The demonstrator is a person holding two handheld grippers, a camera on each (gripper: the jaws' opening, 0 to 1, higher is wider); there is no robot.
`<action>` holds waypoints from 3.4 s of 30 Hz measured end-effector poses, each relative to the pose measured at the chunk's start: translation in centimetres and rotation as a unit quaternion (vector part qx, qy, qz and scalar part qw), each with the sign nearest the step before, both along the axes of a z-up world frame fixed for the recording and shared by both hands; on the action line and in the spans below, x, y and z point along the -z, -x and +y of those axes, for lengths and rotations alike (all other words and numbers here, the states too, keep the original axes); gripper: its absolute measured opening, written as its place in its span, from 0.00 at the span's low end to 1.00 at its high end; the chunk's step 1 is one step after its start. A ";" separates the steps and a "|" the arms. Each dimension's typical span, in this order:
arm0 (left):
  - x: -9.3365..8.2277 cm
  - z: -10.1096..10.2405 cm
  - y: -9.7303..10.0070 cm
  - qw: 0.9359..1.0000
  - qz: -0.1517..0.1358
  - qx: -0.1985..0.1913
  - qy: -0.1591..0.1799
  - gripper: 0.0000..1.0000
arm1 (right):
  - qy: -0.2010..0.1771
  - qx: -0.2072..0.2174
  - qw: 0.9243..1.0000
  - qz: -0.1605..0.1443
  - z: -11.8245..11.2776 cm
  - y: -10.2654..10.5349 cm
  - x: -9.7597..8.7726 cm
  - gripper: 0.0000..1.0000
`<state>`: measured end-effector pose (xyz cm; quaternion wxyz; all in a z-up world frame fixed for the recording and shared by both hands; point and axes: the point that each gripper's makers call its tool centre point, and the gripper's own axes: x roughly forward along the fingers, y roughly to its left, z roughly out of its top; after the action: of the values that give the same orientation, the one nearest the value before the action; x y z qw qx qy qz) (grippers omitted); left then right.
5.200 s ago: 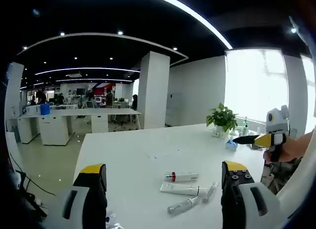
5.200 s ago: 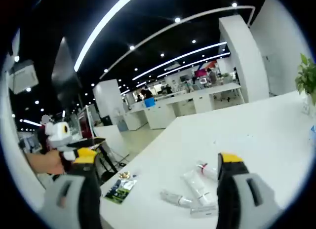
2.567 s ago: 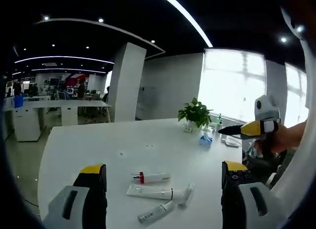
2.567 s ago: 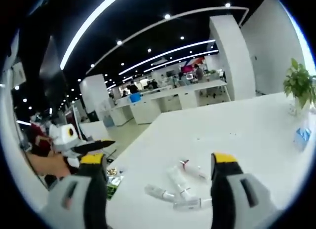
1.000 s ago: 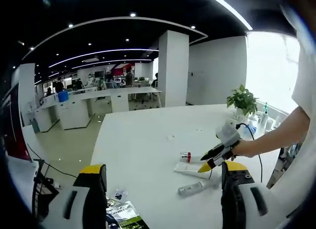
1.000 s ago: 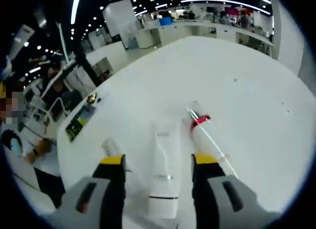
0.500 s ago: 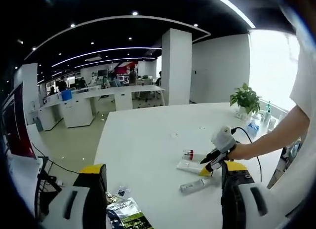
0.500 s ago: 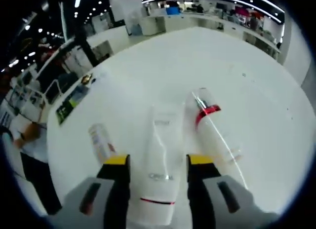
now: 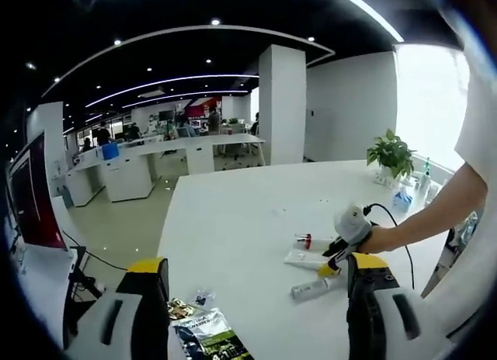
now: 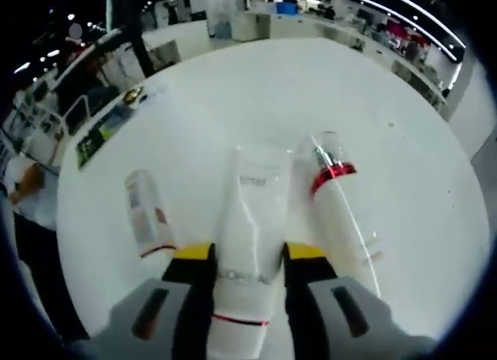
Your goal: Arrange the skincare products in the storage area until every visible bottle or jar stands upright without overlapping.
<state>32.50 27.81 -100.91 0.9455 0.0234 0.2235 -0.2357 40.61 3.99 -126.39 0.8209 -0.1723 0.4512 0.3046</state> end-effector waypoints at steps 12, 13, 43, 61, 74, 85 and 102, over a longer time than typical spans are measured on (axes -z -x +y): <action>-0.8 0.7 -0.1 1.000 -0.013 -0.009 0.009 0.97 | -0.009 -0.031 0.999 0.004 0.4 0.0 -0.2 0.24; -0.7 0.7 0.1 1.000 -0.013 -0.009 0.009 0.97 | -0.007 -0.034 0.999 0.003 0.4 0.0 -0.3 0.22; -2.2 -0.4 -0.4 0.999 -0.040 0.007 0.034 0.89 | -0.051 -0.042 0.996 -0.051 1.8 0.5 -6.3 0.08; -2.6 -3.4 -2.2 0.994 -0.050 0.040 0.084 0.82 | -0.134 -0.022 0.982 -0.131 3.0 0.7 -16.0 0.08; -2.9 -5.1 -3.6 0.989 -0.053 0.061 0.122 0.82 | -0.214 -0.020 0.960 -0.180 6.1 1.7 -23.8 0.09; -2.1 -6.1 -4.1 0.983 -0.041 0.079 0.158 0.79 | -0.247 -0.018 0.949 -0.196 7.2 3.0 -27.3 0.09; 1.0 -5.7 -2.7 0.970 -0.003 0.104 0.219 0.75 | -0.256 0.001 0.944 -0.208 9.1 6.1 -27.3 0.10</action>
<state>35.21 22.09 -101.89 0.8985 -0.1602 0.1597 -0.3762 34.55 13.10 -99.11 0.9133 -0.0153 0.1771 0.3664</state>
